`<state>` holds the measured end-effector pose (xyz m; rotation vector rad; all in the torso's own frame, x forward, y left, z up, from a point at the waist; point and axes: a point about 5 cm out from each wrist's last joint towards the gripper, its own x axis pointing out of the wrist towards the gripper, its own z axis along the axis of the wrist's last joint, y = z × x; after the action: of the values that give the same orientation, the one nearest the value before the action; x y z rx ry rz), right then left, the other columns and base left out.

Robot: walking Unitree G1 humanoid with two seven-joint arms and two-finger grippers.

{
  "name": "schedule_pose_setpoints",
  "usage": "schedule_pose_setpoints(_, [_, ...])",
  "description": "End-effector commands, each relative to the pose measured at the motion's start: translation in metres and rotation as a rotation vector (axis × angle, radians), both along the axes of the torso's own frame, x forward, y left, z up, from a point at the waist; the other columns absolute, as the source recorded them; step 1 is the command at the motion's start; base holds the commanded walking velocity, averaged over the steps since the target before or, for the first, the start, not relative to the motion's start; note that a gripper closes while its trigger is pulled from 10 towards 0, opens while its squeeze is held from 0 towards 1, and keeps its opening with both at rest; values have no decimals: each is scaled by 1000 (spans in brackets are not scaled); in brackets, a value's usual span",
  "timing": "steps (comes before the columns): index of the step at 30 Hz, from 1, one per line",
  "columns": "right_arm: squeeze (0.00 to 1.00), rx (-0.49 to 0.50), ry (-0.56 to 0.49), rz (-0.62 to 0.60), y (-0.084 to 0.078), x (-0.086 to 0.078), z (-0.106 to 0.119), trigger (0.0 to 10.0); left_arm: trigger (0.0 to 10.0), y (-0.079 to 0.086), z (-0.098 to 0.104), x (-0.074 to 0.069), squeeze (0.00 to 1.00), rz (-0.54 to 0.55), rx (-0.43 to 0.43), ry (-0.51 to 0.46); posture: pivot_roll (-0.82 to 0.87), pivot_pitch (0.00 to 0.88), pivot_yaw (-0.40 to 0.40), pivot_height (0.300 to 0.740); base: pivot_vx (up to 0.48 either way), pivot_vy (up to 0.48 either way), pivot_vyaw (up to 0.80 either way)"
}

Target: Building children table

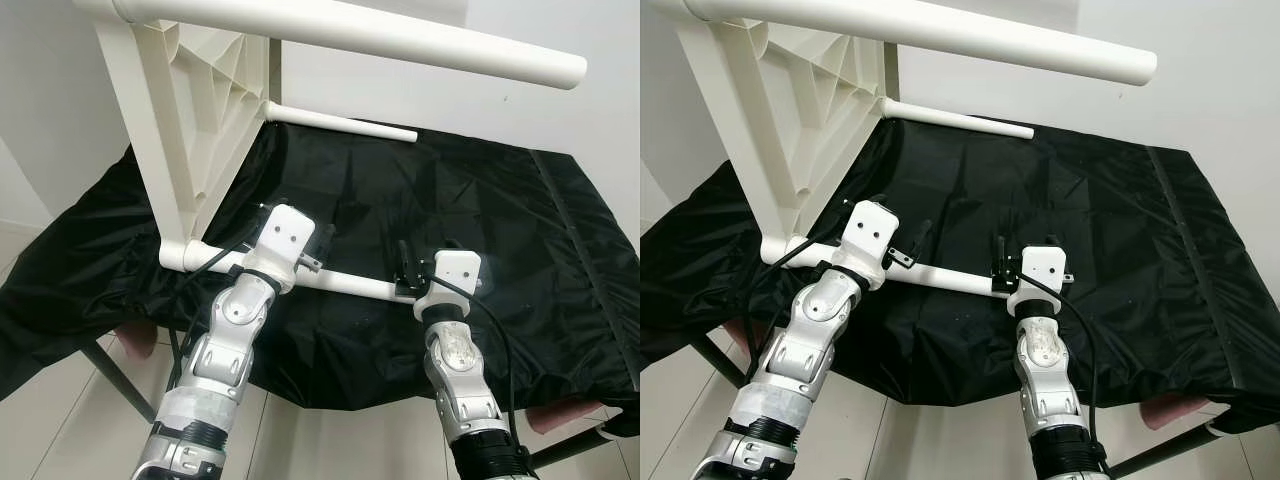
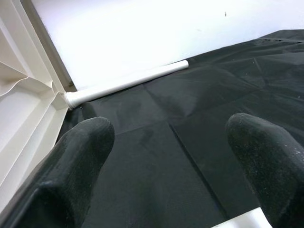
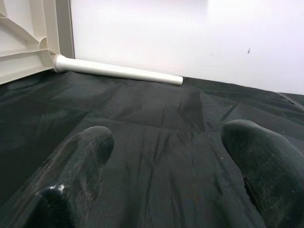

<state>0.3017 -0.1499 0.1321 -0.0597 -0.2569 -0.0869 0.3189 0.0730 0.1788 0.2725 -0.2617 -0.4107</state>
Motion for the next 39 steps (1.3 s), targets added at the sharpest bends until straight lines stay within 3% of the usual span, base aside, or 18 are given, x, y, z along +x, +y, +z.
schedule_pose_setpoints(1, [0, 0, -5, -6, 0, 2, 0, 10000, 10000, 2, -1, 2, 0, 58, -30, 3, 23, 11, -19, 740, 0, 0, 0])
schedule_pose_setpoints(14, [0, 1, -9, -10, -1, 3, 2, 10000, 10000, 12, -2, 4, 0, 91, -85, 51, 28, 23, -20, 740, 0, 0, 0])
schedule_pose_setpoints(33, [0, 4, -7, -18, -1, 4, 2, 10000, 10000, 11, 0, 5, 0, 92, -91, 56, 29, 33, -17, 740, 0, 423, 0])
schedule_pose_setpoints(39, [0, 5, -7, -17, 0, 4, 2, 10000, 10000, 8, 1, 4, 0, 89, -41, 26, 29, 36, -17, 740, 0, 0, 0])
